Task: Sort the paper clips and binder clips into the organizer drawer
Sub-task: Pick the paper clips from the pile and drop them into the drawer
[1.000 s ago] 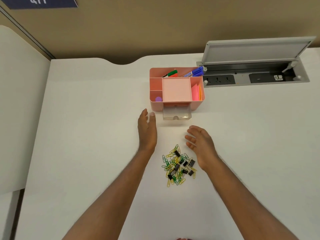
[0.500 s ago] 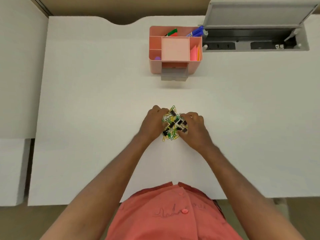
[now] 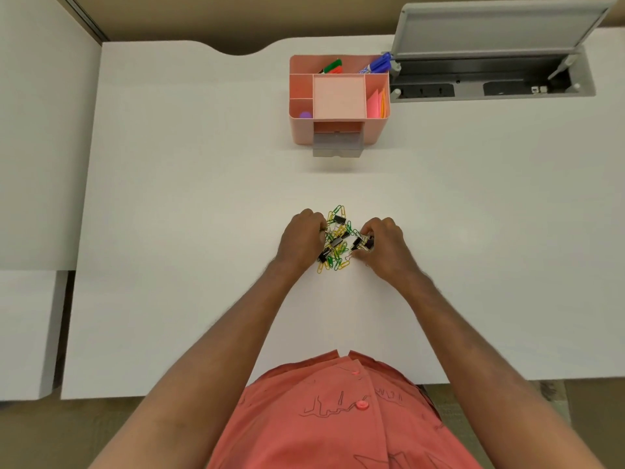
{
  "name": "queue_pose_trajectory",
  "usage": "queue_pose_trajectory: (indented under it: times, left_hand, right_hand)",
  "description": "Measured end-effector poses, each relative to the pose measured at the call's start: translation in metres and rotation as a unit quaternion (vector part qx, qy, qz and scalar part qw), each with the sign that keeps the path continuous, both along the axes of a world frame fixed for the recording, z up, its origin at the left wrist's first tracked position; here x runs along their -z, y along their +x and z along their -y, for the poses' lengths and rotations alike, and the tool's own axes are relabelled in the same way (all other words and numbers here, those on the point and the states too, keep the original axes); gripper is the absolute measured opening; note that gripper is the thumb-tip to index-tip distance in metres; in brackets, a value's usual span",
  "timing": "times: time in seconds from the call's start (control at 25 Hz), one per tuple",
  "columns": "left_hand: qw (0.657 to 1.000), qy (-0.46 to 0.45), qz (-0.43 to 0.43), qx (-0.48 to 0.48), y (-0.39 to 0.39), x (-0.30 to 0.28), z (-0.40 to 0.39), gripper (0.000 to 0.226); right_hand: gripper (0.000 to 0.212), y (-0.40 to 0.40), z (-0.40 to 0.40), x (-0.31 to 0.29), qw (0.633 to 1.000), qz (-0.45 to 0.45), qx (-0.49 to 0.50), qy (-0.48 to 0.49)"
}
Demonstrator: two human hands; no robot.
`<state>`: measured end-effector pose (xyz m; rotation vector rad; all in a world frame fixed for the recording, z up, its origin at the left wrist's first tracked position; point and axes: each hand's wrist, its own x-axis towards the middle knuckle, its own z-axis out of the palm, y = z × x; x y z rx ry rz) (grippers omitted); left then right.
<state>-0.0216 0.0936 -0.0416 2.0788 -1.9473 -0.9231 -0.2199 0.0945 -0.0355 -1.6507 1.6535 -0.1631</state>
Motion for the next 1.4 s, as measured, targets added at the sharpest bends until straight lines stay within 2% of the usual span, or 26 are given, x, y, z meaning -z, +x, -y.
queue_pose_trajectory:
  times: [0.16, 0.28, 0.4, 0.48, 0.56, 0.64, 0.72, 0.8, 0.88, 0.96, 1.24, 1.4]
  left_hand:
    - [0.999, -0.011, -0.033, -0.013, 0.004, -0.004, -0.001, 0.010]
    - [0.997, -0.003, -0.071, -0.041, 0.008, -0.003, 0.000, 0.006]
    - [0.990, 0.010, -0.111, -0.084, 0.010, 0.000, 0.001, 0.011]
    - [0.987, 0.019, -0.122, -0.104, 0.011, 0.000, 0.003, 0.015]
    - [0.986, 0.021, -0.121, -0.110, 0.010, -0.001, 0.003, 0.016]
    - [0.987, 0.020, -0.117, -0.108, 0.010, -0.001, 0.003, 0.017]
    - [0.988, 0.021, -0.111, -0.104, 0.010, 0.000, 0.003, 0.017]
    - [0.989, 0.018, -0.106, -0.098, 0.010, 0.001, 0.003, 0.016]
    - [0.990, 0.015, -0.101, -0.094, 0.010, 0.000, 0.003, 0.016]
    - [0.991, 0.014, -0.096, -0.092, 0.009, -0.001, 0.003, 0.015]
    - [0.991, 0.023, -0.093, -0.096, 0.009, -0.002, 0.002, 0.015]
    - [0.990, 0.033, -0.098, -0.101, 0.007, -0.005, 0.001, 0.014]
  right_hand:
    - [0.035, -0.010, 0.008, -0.005, 0.998, 0.029, 0.035, 0.043]
    - [0.029, -0.014, 0.011, -0.009, 0.999, -0.028, 0.012, 0.038]
    - [0.031, -0.006, 0.009, -0.016, 0.992, -0.121, -0.029, -0.030]
    - [0.030, 0.004, 0.005, -0.021, 0.989, -0.113, -0.047, -0.085]
    - [0.031, 0.016, -0.001, -0.023, 0.991, -0.084, -0.063, -0.087]
    - [0.037, 0.026, -0.008, -0.019, 0.990, -0.108, -0.083, -0.046]
    - [0.052, 0.030, -0.015, -0.015, 0.986, -0.141, -0.086, -0.019]
    - [0.068, 0.032, -0.023, -0.012, 0.986, -0.142, -0.087, -0.022]
    - [0.075, 0.033, -0.030, -0.009, 0.987, -0.126, -0.097, -0.037]
    - [0.068, 0.033, -0.033, -0.005, 0.990, -0.094, -0.089, -0.053]
    - [0.012, 0.033, -0.029, 0.002, 0.987, -0.057, -0.102, -0.112]
    - [0.009, 0.028, -0.023, 0.003, 0.985, -0.074, -0.120, -0.096]
